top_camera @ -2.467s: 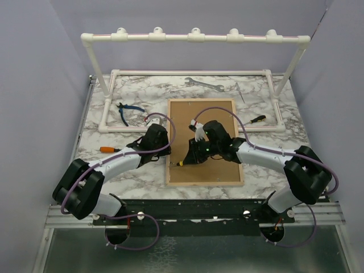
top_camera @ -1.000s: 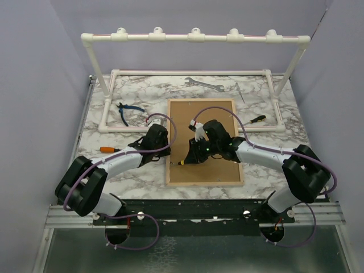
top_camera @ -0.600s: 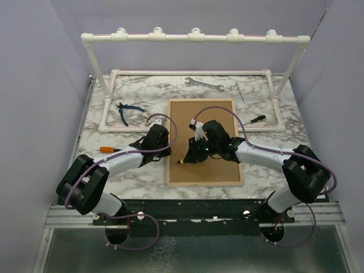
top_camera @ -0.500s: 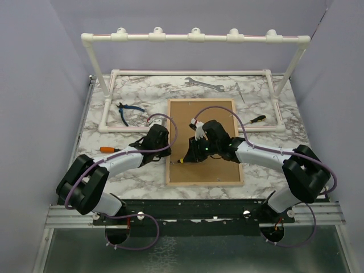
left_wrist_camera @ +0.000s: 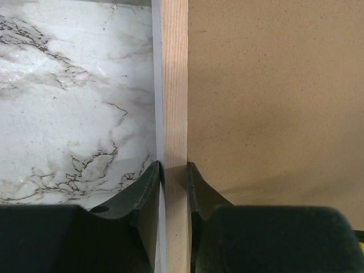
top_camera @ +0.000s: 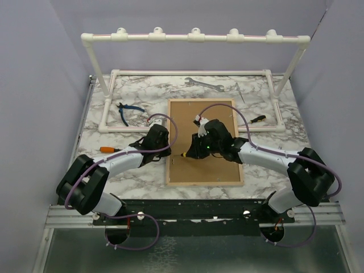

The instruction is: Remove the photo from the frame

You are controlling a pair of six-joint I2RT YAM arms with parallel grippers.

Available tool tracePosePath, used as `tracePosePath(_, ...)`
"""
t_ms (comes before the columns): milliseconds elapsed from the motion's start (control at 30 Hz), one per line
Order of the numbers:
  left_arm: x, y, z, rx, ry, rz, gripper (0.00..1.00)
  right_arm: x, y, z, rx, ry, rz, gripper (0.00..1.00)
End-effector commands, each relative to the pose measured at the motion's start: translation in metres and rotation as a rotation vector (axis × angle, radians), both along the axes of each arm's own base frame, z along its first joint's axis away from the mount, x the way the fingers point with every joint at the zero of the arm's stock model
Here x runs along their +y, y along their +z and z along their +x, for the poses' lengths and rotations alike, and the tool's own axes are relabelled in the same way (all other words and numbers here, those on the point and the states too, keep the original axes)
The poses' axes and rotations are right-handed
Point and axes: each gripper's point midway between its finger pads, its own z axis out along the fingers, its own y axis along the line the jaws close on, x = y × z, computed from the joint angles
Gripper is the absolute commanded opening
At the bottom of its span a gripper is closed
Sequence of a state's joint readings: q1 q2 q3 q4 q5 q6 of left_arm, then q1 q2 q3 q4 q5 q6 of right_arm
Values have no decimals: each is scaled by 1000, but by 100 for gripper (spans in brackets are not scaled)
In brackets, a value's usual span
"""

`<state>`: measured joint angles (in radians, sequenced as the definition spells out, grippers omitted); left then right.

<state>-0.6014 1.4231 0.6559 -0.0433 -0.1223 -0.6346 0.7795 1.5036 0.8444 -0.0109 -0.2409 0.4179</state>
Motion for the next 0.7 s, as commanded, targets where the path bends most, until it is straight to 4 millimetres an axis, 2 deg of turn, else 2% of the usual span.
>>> tracePosePath(0, 7, -8, -8, 25, -10, 22, 16, -17, -1, 1, -29, -51, -39, 1)
tracePosePath(267, 9, -6, -17, 32, -17, 4, 16, -25, 32, 14, -139, -120, 6, 1)
tracePosePath(500, 14, -6, -24, 34, -13, 3, 17, -13, 44, 35, -195, -74, -49, 1)
tracePosePath(567, 14, -4, -25, 30, -15, 3, 22, -8, 48, 44, -196, -51, -48, 1)
tracePosePath(667, 17, 2, -23, 16, -3, 11, 35, -1, 53, 59, -198, -35, -23, 1)
